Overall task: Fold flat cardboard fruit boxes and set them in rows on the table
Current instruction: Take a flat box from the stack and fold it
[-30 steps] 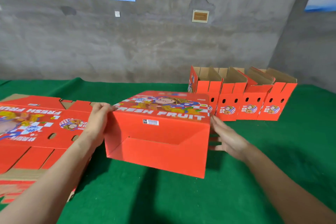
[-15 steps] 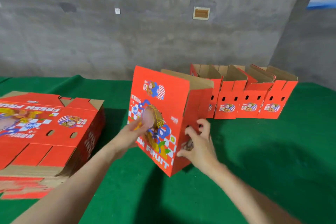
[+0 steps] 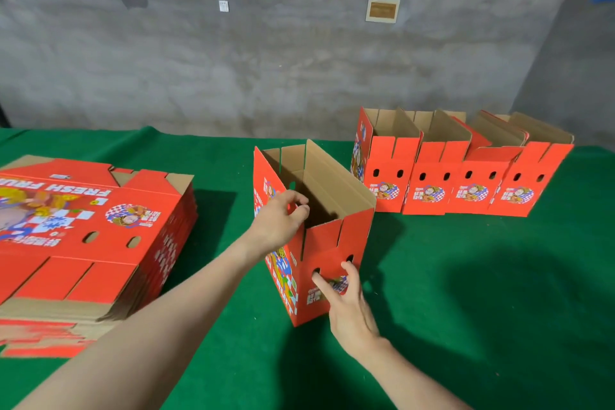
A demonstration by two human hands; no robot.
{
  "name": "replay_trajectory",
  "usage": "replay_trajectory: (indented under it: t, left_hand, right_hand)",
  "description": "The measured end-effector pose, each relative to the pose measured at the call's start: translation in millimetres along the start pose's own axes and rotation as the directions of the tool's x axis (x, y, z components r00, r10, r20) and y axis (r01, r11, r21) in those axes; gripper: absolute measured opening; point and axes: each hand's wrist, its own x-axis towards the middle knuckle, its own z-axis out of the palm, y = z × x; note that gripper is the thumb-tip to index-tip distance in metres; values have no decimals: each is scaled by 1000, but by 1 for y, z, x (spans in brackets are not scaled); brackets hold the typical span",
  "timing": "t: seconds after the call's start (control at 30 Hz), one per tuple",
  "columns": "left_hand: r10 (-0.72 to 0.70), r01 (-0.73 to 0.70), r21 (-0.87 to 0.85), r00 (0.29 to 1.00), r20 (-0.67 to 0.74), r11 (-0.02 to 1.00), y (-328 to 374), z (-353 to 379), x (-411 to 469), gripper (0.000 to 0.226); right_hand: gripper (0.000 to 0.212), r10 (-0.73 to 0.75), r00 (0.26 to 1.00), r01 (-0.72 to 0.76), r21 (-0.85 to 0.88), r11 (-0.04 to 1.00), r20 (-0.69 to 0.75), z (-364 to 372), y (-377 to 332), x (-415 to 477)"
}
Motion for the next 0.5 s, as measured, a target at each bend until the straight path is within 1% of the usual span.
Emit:
replay_trajectory:
  t: [0.03,0.07,0.17,0.23,0.37,0.4,0.5]
  left_hand:
    - [-5,5,-38,1000,6,999,-2,-1,3,7]
    - [-10,11,-74,1000,6,997,-4,-3,6,7]
    - [-21,19,-144,1000,-16,989,-12,-8,20,18]
    - [-38,33,-193,999,-23,981,-13,-11,30,21]
    - [-84,75,-336,996,-12,939,-22,-10,63,23]
    - [-94,82,-361,995,-16,929,-24,-9,72,28]
    - [-113,104,-409,994,1,906,-24,-7,100,51]
  right_hand:
    - [85,17,1000,-17,-13,1000,26,2,1,2]
    - [88,29,999,-29,-25,999,21,3,0,5]
    - [87,-6,1000,4,-95,995,-24,5,-8,21]
    - [85,-33,999,35,-176,984,16,4,-9,33]
    - [92,-33,995,59,-276,959,96,5,-1,68]
    - [94,-37,993,68,-287,955,113,6,1,79]
    - [97,-27,985,76,-284,956,173,7,11,112]
